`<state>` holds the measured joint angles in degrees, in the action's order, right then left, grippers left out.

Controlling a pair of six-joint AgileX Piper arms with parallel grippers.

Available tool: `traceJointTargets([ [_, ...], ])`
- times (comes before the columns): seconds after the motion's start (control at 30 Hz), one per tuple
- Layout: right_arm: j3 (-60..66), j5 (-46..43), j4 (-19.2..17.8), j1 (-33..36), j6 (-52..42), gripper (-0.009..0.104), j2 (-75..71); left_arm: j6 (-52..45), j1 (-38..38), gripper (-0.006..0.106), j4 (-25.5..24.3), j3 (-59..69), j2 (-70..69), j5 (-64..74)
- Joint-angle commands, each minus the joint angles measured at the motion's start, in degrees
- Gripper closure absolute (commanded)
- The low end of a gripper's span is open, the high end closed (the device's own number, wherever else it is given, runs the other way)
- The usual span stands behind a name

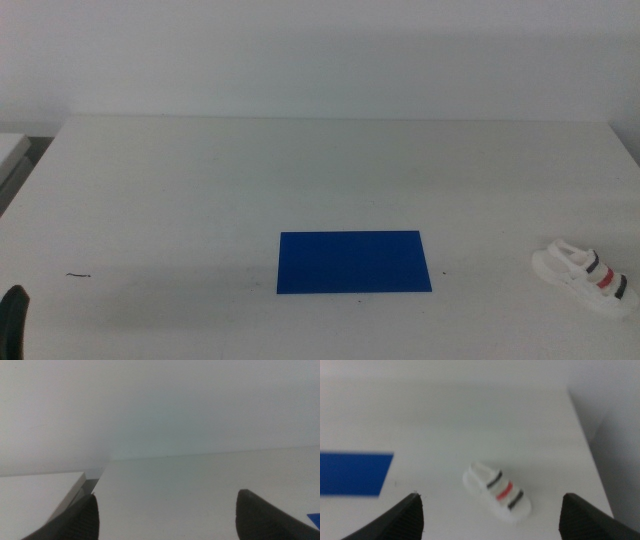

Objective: Use one arm to grab the shoe from the table and place it on the mat.

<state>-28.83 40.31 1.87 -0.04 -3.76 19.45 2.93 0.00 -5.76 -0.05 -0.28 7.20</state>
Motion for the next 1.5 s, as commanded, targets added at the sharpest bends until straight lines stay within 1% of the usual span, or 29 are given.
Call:
traceJointTargets([
  [0.0, -6.0, 6.34, -0.54, -0.46, -0.57, 0.002, 7.42, 0.17, 0.0, 0.007, 0.23, 0.05, 0.28, -0.65],
  [0.07, -10.23, 11.06, 0.04, -0.46, -1.05, 0.002, 13.42, 0.17, 0.0, 0.007, 0.23, 0.05, 0.28, -0.65],
  [0.1, -12.44, 14.53, -0.43, -0.46, -3.25, 0.002, 16.77, 0.17, 0.0, 0.007, 0.23, 0.05, 0.28, -0.65],
  [0.17, -16.19, 21.02, -0.32, -0.46, -13.51, 0.002, 23.07, 0.17, 0.0, 0.007, 0.23, 0.05, 0.28, -0.65],
  [0.2, -18.09, 23.82, -0.04, -0.46, -20.38, 0.002, 26.72, 0.17, 0.0, 0.007, 0.23, 0.05, 0.28, -0.65],
  [0.23, -19.83, 25.84, 0.7, -0.46, -25.91, 0.002, 30.32, 0.17, 0.0, 0.007, 0.23, 0.05, 0.28, -0.65],
  [0.3, -22.75, 27.26, 1.71, -0.46, -32.68, 0.002, 37.37, 0.17, 0.0, 0.007, 0.23, 0.05, 0.28, -0.65],
  [0.37, -24.74, 26.45, 2.0, -0.46, -35.61, 0.002, 42.89, 0.17, 0.0, 0.007, 0.23, 0.05, 0.28, -0.65],
  [0.43, -26.45, 23.9, 2.0, -0.46, -35.56, 0.002, 48.34, 0.17, 0.0, 0.007, 0.23, 0.05, 0.28, -0.65],
  [0.47, -27.02, 24.02, 1.81, -0.46, -34.72, 0.002, 50.31, 0.17, 0.0, 0.007, 0.23, 0.05, 0.28, -0.65],
  [0.57, -28.92, 23.42, 0.26, -0.46, -34.96, 0.002, 57.5, 0.17, 0.0, 0.007, 0.23, 0.05, 0.28, -0.65],
  [0.6, -29.51, 22.24, -0.46, -0.46, -34.96, 0.002, 59.69, 0.17, 0.0, 0.007, 0.23, 0.05, 0.28, -0.65],
  [0.67, -30.2, 19.19, -0.74, -0.46, -35.04, 0.002, 63.3, 0.17, 0.0, 0.007, 0.23, 0.05, 0.28, -0.65],
  [0.93, -30.71, 8.03, -7.62, -0.46, -35.04, 0.002, 73.53, 0.17, 0.0, 0.007, 0.23, 0.05, 0.28, -0.65],
  [1.03, -30.71, 5.74, -7.99, -0.46, -35.18, 0.003, 76.99, 0.17, 0.0, 0.007, 0.23, 0.05, 0.28, -0.65],
  [1.1, -30.71, 4.64, -7.49, -0.46, -35.18, 0.005, 78.9, 0.17, 0.0, 0.007, 0.23, 0.05, 0.28, -0.65],
  [1.17, -30.71, 4.4, -7.5, -0.46, -35.18, 0.011, 80.61, 0.17, 0.0, 0.007, 0.23, 0.05, 0.28, -0.65],
  [1.2, -30.71, 4.4, -7.5, -0.46, -35.18, 0.017, 81.46, 0.17, 0.0, 0.007, 0.23, 0.05, 0.28, -0.65],
  [1.27, -30.71, 4.4, -7.22, -0.34, -35.18, 0.035, 82.55, 0.17, 0.0, 0.007, 0.23, 0.05, 0.28, -0.65],
  [1.33, -30.71, 4.57, -6.61, 0.08, -35.0, 0.061, 82.82, 0.17, 0.0, 0.007, 0.23, 0.05, 0.28, -0.65],
  [1.43, -30.82, 5.25, -6.87, 1.17, -33.51, 0.094, 82.37, 0.17, 0.0, 0.007, 0.23, 0.05, 0.28, -0.65],
  [1.47, -30.83, 6.11, -7.32, 1.65, -32.86, 0.097, 81.91, 0.17, 0.0, 0.007, 0.23, 0.05, 0.28, -0.65],
])
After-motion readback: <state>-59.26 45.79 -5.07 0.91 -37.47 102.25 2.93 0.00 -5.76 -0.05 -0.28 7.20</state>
